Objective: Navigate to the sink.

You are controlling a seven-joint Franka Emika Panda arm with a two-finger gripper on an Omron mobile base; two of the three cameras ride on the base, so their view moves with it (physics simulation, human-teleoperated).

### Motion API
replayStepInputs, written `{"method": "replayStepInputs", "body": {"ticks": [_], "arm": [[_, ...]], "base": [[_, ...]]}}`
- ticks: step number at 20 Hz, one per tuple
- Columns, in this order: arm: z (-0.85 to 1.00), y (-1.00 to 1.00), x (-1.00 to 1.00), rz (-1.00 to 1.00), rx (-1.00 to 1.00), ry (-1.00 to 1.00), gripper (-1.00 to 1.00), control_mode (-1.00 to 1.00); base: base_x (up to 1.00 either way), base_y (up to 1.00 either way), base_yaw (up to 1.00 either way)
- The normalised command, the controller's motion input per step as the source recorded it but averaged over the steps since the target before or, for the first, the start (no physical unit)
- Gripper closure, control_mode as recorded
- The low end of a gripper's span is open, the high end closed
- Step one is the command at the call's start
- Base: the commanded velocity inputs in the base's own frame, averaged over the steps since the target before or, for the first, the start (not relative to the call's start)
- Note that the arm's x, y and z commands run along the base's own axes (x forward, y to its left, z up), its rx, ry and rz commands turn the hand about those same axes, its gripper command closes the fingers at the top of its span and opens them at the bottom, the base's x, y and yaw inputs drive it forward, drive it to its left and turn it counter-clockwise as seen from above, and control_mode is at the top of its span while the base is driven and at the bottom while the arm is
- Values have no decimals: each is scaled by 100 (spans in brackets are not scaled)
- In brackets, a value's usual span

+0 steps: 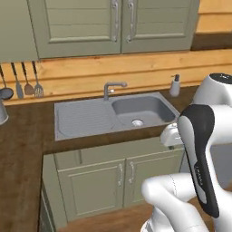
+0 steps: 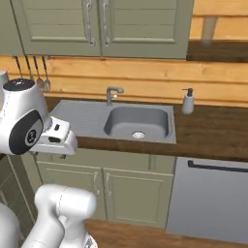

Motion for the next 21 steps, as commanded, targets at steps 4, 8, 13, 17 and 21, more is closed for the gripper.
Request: {"method": "replayStepInputs", "body": {"ticks": [4, 8, 13, 17, 21], "arm": [[0, 0, 0, 0, 0, 0, -100, 100], [0, 0, 0, 0, 0, 0, -100, 100], [0, 0, 0, 0, 0, 0, -100, 100], [0, 0, 0, 0, 0, 0, -100, 100], [0, 0, 0, 0, 0, 0, -100, 100]], "base": [[96, 0, 0], [76, 0, 0], [56, -6, 0], [50, -8, 0], [41, -6, 0]]}}
